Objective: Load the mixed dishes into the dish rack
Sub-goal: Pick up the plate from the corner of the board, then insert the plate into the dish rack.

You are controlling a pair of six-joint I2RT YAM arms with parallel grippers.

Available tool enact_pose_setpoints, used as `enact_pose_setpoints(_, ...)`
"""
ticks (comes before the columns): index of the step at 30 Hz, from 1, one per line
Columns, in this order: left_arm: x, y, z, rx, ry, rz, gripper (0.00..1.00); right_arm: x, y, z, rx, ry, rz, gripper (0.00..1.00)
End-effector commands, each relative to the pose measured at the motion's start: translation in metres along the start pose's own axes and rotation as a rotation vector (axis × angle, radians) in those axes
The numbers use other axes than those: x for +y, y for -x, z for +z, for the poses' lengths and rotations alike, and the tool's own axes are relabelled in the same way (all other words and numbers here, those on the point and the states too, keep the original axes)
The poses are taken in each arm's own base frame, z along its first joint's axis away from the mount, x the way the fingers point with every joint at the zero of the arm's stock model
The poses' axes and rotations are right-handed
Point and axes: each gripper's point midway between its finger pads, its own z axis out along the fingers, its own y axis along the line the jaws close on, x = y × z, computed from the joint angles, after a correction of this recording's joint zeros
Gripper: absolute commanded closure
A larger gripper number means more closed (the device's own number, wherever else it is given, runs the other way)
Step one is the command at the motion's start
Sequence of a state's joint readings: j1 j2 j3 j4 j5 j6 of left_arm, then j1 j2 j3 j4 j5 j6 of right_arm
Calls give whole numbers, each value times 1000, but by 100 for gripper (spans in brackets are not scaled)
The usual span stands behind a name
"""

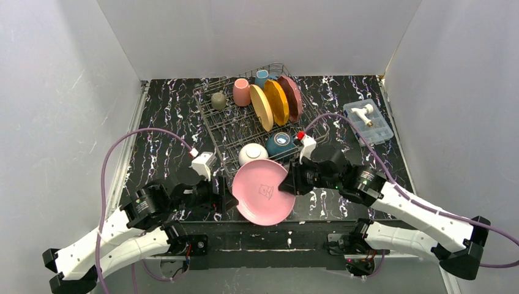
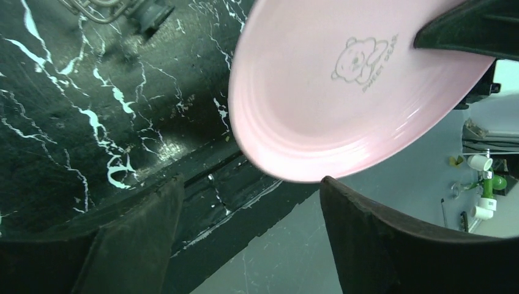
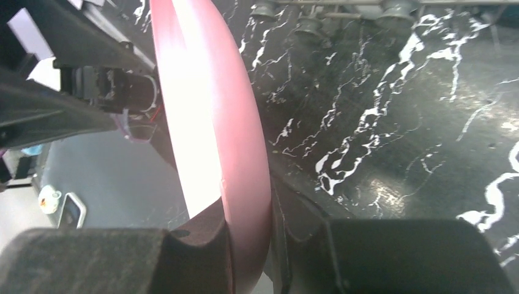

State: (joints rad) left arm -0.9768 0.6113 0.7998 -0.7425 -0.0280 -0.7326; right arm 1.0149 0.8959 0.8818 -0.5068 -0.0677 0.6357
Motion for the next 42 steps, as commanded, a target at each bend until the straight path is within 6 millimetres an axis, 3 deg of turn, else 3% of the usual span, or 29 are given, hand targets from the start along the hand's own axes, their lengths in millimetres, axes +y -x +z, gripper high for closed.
enact_pose_setpoints(1,12,13,-20,-71,46,70,16,-1,39,-9,-84,-99,-89,99)
enact_pose_setpoints(5,14,18,-30,-101,48,115,2,0,69,-12,-121,-178,-156,99)
enact_pose_setpoints(15,15,21,-42,-138,17,204,2,-4,151,-9,-213,-427,-294,99)
enact_pose_setpoints(23,22,11,-37,-140,5,215,2,1,210,4,-307,-568,-340,99)
enact_pose_setpoints(31,23,15,-41,-155,9,259,2,0,240,23,-364,-648,-362,99)
enact_pose_setpoints(42,19,10,-34,-139,-24,264,2,-5,265,48,-406,-738,-394,99)
